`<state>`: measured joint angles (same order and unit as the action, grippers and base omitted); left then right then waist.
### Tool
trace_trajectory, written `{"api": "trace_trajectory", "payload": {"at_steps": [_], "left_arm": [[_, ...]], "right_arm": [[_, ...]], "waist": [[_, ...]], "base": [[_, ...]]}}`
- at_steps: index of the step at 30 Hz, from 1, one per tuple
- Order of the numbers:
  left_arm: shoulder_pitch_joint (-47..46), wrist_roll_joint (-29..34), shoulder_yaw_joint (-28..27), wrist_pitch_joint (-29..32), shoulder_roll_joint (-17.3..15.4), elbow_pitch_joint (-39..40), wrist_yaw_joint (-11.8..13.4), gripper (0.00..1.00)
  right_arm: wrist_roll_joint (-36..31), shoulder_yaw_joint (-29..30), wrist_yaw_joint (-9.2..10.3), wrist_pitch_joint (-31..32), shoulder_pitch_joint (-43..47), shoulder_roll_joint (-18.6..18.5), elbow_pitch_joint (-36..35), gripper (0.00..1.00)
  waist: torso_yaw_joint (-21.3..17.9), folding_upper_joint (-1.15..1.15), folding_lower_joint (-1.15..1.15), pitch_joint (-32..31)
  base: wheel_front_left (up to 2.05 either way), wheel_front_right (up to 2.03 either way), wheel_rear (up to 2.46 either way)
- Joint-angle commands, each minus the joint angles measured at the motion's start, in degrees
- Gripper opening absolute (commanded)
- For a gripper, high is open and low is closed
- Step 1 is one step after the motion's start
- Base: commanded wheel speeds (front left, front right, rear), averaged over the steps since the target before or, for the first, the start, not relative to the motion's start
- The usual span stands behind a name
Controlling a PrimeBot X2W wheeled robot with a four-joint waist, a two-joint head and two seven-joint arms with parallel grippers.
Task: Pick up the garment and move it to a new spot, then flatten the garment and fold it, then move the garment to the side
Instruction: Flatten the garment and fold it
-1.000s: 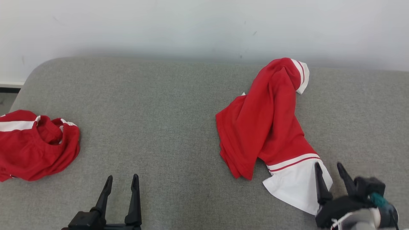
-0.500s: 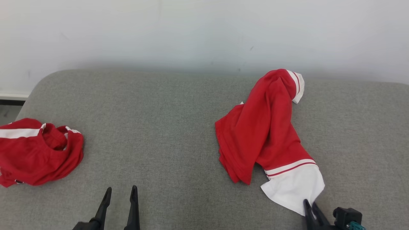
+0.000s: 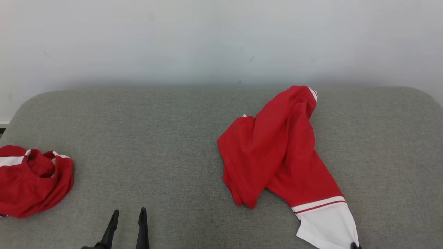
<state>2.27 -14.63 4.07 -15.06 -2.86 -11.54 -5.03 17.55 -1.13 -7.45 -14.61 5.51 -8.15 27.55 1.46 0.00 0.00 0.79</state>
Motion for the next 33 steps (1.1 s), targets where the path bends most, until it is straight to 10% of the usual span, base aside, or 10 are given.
{"api": "trace_trajectory", "payload": {"at_steps": [1, 2, 3, 20, 33], "left_arm": [[-0.2, -0.37, 0.01, -0.23, -0.04, 0.18, -0.05, 1.0], [-0.45, -0.34, 0.07, -0.23, -0.03, 0.12, -0.14, 1.0], [-0.64, -0.27, 0.14, -0.23, -0.03, 0.03, -0.23, 1.0], [-2.58, 1.67, 1.49, -0.23, -0.04, -0.06, -0.88, 1.0], [-7.11, 1.9, 11.88, -0.24, -0.06, -5.82, -1.98, 1.0]], "right_arm": [[0.78, -0.01, -0.08, 0.43, 0.59, -0.21, -1.26, 0.0], [0.81, 0.12, -0.08, 0.58, 1.03, -0.59, -1.85, 0.77], [1.04, 0.3, -0.08, 0.57, 1.2, -0.61, -2.27, 1.0], [-6.07, -1.16, -0.08, -0.59, 1.54, 3.35, -23.81, 1.0], [-8.1, -5.63, -0.08, -0.61, 1.04, 4.98, -22.28, 1.0]], "waist": [[-0.96, 0.0, 0.0, 0.45], [-1.18, 0.0, 0.0, 0.64], [-1.39, 0.0, 0.0, 0.77], [-3.93, 0.0, 0.0, 1.67], [-8.01, 0.0, 0.0, 2.67]], "base": [[0.0, 0.0, 0.0], [0.0, 0.0, 0.0], [0.0, 0.0, 0.0], [0.0, 0.0, 0.0], [0.0, 0.0, 0.0]]}}
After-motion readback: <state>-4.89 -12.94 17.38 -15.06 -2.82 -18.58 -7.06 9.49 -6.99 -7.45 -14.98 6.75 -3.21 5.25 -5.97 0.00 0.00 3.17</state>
